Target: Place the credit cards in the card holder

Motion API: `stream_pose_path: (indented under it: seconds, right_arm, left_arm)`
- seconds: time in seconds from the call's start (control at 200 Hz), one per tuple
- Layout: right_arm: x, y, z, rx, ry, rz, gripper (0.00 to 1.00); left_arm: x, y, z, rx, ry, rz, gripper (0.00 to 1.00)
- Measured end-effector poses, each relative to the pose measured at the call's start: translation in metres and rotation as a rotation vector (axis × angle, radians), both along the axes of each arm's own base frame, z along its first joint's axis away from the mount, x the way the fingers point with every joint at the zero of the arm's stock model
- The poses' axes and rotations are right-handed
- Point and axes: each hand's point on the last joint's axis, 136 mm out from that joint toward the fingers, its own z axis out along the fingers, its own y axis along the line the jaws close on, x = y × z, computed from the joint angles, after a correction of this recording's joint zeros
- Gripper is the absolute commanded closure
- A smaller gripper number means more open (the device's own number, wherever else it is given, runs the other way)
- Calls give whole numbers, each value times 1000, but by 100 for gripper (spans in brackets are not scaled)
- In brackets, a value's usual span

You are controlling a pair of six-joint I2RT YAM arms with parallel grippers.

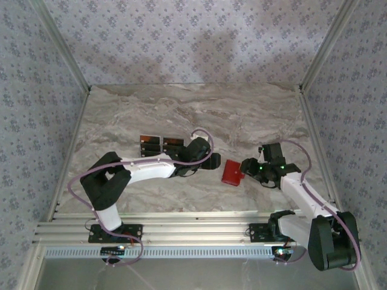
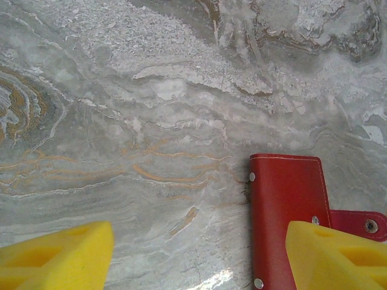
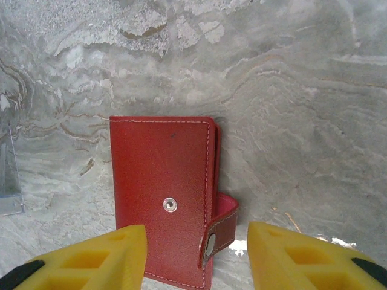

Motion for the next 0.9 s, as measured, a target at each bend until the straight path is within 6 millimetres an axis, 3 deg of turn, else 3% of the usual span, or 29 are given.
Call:
stream_pose_path:
  seconds: [0.12, 0.225, 0.26, 0.365, 0.425, 0.575, 0.899]
  right_arm:
    - [-3, 2, -8, -26, 25, 15, 50]
    - [-7, 5, -20, -61, 61, 38, 56]
    - [-8, 5, -23, -74, 71, 43, 62]
    - [-9, 4, -29, -99, 86, 53, 91]
    - [-9, 4, -30, -107, 84, 57, 100]
    - [-3, 9, -21, -94, 57, 69, 100]
    - [15, 41, 38, -22, -107, 146, 100]
  left_arm:
    - [0, 0, -1, 3, 2, 0, 25]
    - [0, 0, -1, 3, 2, 0, 25]
    - [0, 0, -1, 3, 2, 0, 25]
    - [0, 0, -1, 3, 2, 0, 25]
    - [0, 0, -1, 3, 2, -1, 25]
    - [0, 0, -1, 4, 1, -3, 25]
    - [-2, -1, -1, 9, 9, -19, 24]
